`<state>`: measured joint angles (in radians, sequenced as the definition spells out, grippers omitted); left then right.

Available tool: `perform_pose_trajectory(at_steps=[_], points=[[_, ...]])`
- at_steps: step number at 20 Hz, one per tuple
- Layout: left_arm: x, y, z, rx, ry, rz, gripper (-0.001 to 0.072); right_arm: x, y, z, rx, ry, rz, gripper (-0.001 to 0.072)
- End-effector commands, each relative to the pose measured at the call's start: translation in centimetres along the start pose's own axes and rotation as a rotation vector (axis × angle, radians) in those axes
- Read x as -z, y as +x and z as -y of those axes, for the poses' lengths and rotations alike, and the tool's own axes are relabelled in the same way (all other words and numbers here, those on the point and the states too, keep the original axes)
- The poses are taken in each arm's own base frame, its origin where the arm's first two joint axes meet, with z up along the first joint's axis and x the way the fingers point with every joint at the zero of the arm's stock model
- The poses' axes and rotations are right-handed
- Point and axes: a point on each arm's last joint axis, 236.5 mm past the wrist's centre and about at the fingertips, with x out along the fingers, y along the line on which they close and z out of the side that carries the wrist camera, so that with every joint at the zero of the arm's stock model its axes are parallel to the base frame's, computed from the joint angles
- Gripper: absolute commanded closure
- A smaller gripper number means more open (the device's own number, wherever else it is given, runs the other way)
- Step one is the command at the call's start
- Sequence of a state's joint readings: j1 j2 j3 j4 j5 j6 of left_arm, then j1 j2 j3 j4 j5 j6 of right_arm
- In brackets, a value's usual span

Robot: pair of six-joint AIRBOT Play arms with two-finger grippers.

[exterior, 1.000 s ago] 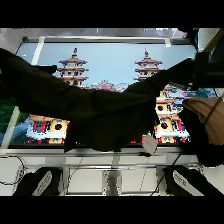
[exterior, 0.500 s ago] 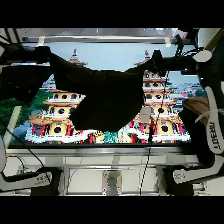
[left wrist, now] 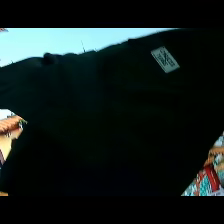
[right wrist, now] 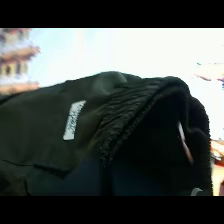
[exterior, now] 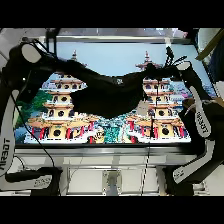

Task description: Fold the clothes and pants, and hang the long-sleeved shirts on hangers.

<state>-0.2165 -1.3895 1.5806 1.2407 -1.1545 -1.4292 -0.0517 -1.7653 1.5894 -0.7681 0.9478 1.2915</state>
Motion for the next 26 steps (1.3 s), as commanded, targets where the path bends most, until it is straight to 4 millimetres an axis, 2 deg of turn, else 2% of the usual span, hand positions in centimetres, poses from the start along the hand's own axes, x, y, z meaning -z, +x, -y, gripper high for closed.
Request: perform_pose_trajectory(at_steps=[1, 5, 7, 9, 11, 14, 17, 20, 21, 22, 23, 25, 26], points=[[7.8, 0.1, 2.5, -0.012, -0.010, -0.203, 0.0702, 4.6, -1.1, 3.8, 0.135, -0.146, -0.213, 0.0696], [13.7, -1.2, 3.1, -0.015, -0.078, -0.268, 0.0701, 8.4, -3.5, 7.2, 0.271, -0.240, -0.414, 0.0696], [16.8, -0.7, 2.7, -0.022, -0.099, -0.325, 0.0702, 9.7, -3.8, 8.3, 0.303, -0.243, -0.464, 0.0696], [19.2, 0.9, 2.0, -0.036, -0.136, -0.358, 0.0702, 11.2, -3.4, 8.5, 0.297, -0.231, -0.501, 0.0696], [20.7, 2.2, 0.5, -0.083, -0.137, -0.361, 0.0702, 13.7, -2.7, 8.3, 0.289, -0.230, -0.565, 0.0696], [22.9, 2.4, -3.0, -0.223, -0.133, -0.400, 0.0702, 16.0, -2.0, 8.3, 0.292, -0.242, -0.624, 0.0695], [24.1, 2.6, -3.0, -0.226, -0.130, -0.430, 0.0701, 16.8, -2.1, 8.4, 0.294, -0.225, -0.644, 0.0694], [24.4, 2.7, -2.7, -0.222, -0.124, -0.437, 0.0678, 17.5, -2.6, 7.9, 0.278, -0.212, -0.679, 0.0690], [24.3, 2.7, -2.7, -0.224, -0.121, -0.434, 0.0570, 17.9, -3.1, 7.4, 0.264, -0.205, -0.704, 0.0641], [23.7, 2.4, -2.9, -0.230, -0.120, -0.420, 0.0215, 18.0, -3.8, 6.7, 0.247, -0.202, -0.732, 0.0461], [22.8, 1.9, -3.1, -0.234, -0.123, -0.395, 0.0028, 17.8, -5.0, 5.8, 0.239, -0.210, -0.756, 0.0323], [19.3, 0.2, -3.2, -0.235, -0.132, -0.296, 0.0053, 16.1, -7.7, 4.1, 0.245, -0.255, -0.739, 0.0325], [17.1, -1.3, -3.2, -0.235, -0.134, -0.226, 0.0053, 13.7, -8.8, 3.1, 0.244, -0.275, -0.636, 0.0325]])
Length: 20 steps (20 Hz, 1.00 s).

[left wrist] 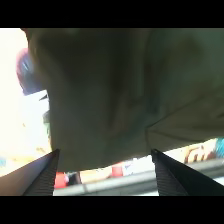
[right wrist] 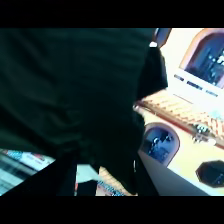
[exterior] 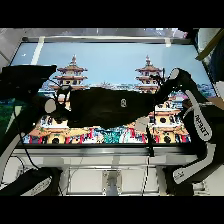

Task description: Fold the clothes and pants, and hang the long-sleeved shirts on hangers.

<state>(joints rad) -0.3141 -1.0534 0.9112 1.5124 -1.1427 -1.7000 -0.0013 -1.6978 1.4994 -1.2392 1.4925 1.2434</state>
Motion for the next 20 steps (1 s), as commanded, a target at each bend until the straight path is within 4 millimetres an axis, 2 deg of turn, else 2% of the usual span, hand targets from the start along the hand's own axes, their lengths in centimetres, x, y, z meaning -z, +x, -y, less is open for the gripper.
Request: perform_pose_trajectory(at_steps=[1, 2, 3, 4, 5, 7, 8, 9, 10, 11, 13, 15, 18, 20], points=[[-4.0, -5.5, -0.5, 0.008, -0.024, 0.178, 0.0053, -0.9, -7.0, -0.8, 0.032, -0.026, 0.169, 0.0324], [-5.1, -8.0, -0.6, 0.013, -0.032, 0.251, 0.0053, -1.2, -9.6, -0.1, 0.058, -0.013, 0.256, 0.0322], [-5.7, -10.2, -0.8, 0.016, -0.038, 0.314, 0.0053, -1.0, -11.9, 0.5, 0.050, 0.024, 0.324, 0.0224], [-6.0, -12.2, -1.1, 0.018, -0.046, 0.373, 0.0053, -0.9, -13.4, 0.9, -0.004, 0.096, 0.377, 0.0166], [-5.9, -13.7, -1.2, 0.019, -0.051, 0.417, 0.0053, -1.1, -14.5, 1.2, -0.105, 0.182, 0.427, 0.0162], [-5.5, -16.2, -1.3, 0.024, -0.053, 0.486, 0.0053, -1.9, -14.9, 1.2, -0.320, 0.270, 0.488, 0.0162], [-5.3, -17.1, -1.2, 0.028, -0.052, 0.511, 0.0053, -2.2, -14.2, 1.4, -0.396, 0.293, 0.489, 0.0162], [-5.1, -17.9, -1.2, 0.030, -0.051, 0.532, 0.0053, -2.3, -12.5, 1.9, -0.444, 0.321, 0.460, 0.0138], [-4.9, -18.4, -1.2, 0.034, -0.056, 0.546, 0.0053, -2.2, -10.5, 2.4, -0.471, 0.354, 0.413, 0.0044], [-4.8, -18.7, -1.2, 0.039, -0.072, 0.554, 0.0053, -2.1, -8.0, 2.8, -0.504, 0.388, 0.358, 0.0025], [-4.8, -18.9, -1.1, 0.046, -0.091, 0.560, 0.0053, -2.3, -3.7, 3.2, -0.559, 0.439, 0.264, 0.0027], [-4.8, -18.8, -1.1, 0.054, -0.122, 0.557, 0.0053, -2.4, -0.3, 3.3, -0.580, 0.442, 0.201, 0.0027], [-4.8, -18.7, -1.1, 0.055, -0.127, 0.554, 0.0053, -2.8, 3.1, 3.2, -0.586, 0.463, 0.149, 0.0026], [-4.8, -18.7, -1.1, 0.060, -0.144, 0.554, 0.0053, -3.0, 4.2, 2.8, -0.583, 0.455, 0.133, 0.0026]])
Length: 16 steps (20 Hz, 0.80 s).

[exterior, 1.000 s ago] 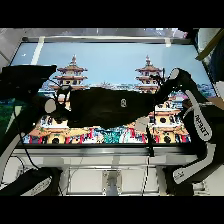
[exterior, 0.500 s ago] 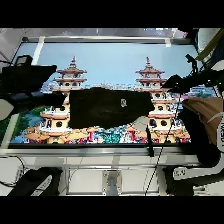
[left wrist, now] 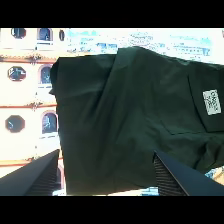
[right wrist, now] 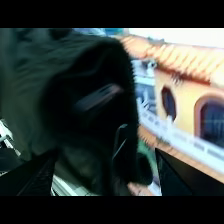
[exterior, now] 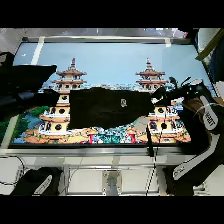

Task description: Fold the clothes and pants, and hang the long-sleeved shirts on hangers.

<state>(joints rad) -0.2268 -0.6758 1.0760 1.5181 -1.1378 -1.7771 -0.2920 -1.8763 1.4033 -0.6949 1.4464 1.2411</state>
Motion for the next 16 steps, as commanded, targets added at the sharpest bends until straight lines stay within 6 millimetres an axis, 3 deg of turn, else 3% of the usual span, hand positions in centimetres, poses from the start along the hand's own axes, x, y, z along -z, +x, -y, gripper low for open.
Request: perform_pose_trajectory(at_steps=[1, 5, 11, 15, 16], points=[[-0.1, -0.1, 0.0, 0.000, -0.024, 0.004, 0.0053, -0.1, 2.8, 1.0, -0.002, 0.012, -0.033, 0.0026], [-0.1, -0.1, 0.0, 0.000, -0.024, 0.004, 0.0053, -0.3, 4.2, 0.6, 0.023, -0.013, -0.030, 0.0028], [-0.1, -0.1, 0.0, 0.000, -0.024, 0.004, 0.0053, 0.6, 8.0, -1.0, 0.087, -0.097, -0.070, 0.0038], [-0.1, -0.1, 0.0, 0.000, -0.023, 0.004, 0.0053, 1.6, 10.1, 0.2, 0.226, -0.136, -0.108, 0.0183], [-0.1, -0.1, 0.0, 0.000, -0.023, 0.004, 0.0053, 1.8, 10.4, -0.1, 0.226, -0.144, -0.115, 0.0278]])
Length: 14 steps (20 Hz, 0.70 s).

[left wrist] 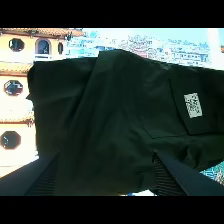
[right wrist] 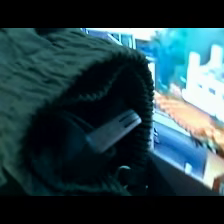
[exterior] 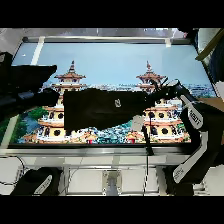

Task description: Fold the clothes and pants, and hang the long-sleeved shirts on hangers.

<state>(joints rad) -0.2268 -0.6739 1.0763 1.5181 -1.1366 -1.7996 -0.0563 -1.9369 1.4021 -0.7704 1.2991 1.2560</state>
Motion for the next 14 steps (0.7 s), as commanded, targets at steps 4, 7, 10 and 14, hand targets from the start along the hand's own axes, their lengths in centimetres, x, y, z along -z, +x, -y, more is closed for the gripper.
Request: perform_pose_trajectory(at_steps=[4, 7, 10, 14], points=[[0.0, 0.0, 0.0, -0.001, -0.001, 0.001, 0.0053, -0.1, 0.7, -0.6, 0.057, -0.041, -0.005, 0.0692], [0.0, 0.0, 0.0, -0.001, -0.001, 0.002, 0.0053, -2.4, -4.6, -4.1, 0.006, -0.118, 0.063, 0.0693], [0.0, -0.1, 0.0, 0.000, -0.001, 0.002, 0.0053, -5.9, -15.4, -8.7, 0.022, -0.221, 0.308, 0.0693], [0.0, -0.1, 0.0, 0.000, -0.001, 0.002, 0.0053, -3.8, -32.2, -9.6, 0.142, -0.222, 0.617, 0.0694]])
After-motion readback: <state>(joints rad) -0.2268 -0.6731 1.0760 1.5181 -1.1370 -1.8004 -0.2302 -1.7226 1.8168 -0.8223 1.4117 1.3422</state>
